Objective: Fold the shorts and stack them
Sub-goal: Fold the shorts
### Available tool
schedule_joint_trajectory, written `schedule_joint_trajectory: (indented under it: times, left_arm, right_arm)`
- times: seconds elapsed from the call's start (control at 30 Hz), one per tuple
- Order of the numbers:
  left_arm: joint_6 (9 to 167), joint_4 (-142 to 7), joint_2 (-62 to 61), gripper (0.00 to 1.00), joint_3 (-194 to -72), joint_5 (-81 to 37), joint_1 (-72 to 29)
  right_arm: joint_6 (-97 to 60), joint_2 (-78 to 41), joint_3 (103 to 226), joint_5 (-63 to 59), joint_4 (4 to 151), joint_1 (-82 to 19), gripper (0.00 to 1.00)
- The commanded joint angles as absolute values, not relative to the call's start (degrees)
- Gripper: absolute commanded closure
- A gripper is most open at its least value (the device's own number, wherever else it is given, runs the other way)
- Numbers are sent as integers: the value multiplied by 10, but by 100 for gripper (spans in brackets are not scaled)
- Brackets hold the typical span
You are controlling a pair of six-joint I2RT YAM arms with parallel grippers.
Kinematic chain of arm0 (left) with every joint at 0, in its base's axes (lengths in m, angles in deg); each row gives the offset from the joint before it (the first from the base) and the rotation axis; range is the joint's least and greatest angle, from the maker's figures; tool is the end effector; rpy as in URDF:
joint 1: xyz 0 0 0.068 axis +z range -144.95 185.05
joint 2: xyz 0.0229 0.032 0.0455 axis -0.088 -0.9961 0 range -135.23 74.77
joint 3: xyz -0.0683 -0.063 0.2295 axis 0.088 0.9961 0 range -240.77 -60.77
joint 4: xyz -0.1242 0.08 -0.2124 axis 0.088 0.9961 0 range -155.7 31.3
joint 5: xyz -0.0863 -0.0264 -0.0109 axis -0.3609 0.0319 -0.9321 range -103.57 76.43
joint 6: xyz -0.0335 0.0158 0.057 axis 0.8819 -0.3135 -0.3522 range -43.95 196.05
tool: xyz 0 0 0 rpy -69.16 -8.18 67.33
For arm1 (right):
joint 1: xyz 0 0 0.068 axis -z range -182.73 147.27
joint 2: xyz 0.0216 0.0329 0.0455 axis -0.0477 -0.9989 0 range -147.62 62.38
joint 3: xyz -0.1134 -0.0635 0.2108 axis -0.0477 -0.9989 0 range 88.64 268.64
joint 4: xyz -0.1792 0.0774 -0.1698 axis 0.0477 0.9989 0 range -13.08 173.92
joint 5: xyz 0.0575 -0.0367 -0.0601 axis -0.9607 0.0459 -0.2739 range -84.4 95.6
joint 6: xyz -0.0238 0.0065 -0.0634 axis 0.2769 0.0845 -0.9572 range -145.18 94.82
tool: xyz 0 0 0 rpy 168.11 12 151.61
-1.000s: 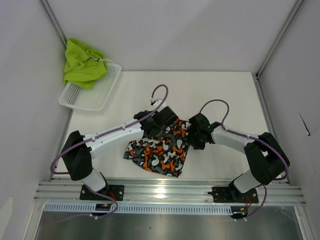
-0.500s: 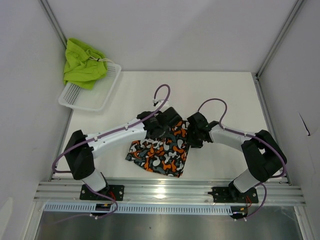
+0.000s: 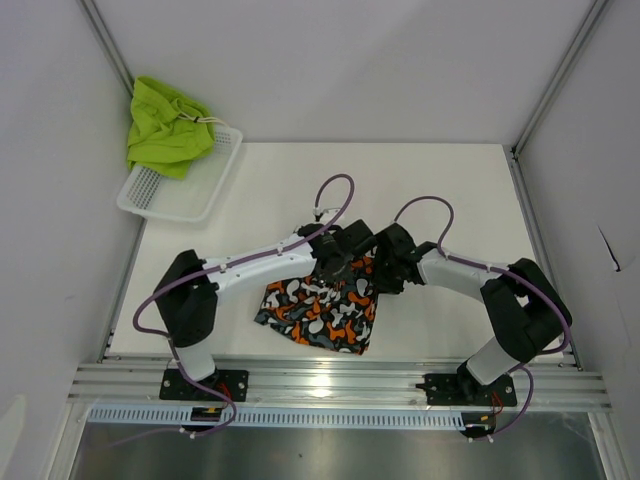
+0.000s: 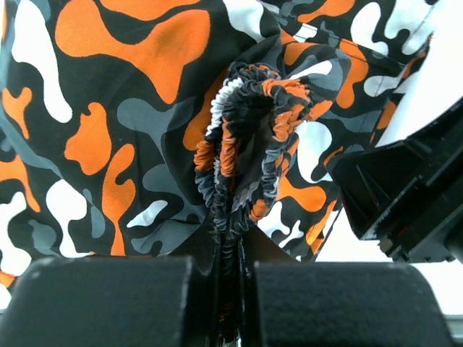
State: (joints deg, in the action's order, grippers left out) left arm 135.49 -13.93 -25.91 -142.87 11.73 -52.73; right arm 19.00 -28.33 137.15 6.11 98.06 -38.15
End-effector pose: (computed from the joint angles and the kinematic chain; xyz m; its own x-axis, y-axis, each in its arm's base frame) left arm 0.2085 -0.2871 0.2108 -0.8479 -0.1148 -0.5175 -0.0826 0.9930 -0.0849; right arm 0.2451 0.1736 0.1182 -0.9239 0.1982 -0.3272 0.0944 0.9470 0.3070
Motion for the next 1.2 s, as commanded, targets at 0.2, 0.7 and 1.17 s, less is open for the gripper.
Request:
schedule_joint_trajectory:
  times: [0.2,0.7,1.17]
  left_arm:
    - [1453,-147,-276,100,-1442,120,-543]
    - [1512,-204,-294,99,-1411,118,-568]
    - [1453,-257,-272,7,-1422,90,-565]
  right_arm:
    - [199,-281,1355,65,963,-373,63]
    - [197,-281,1344,70,968,-366,64]
    - [176,-209,1328,95,1017,-324,57]
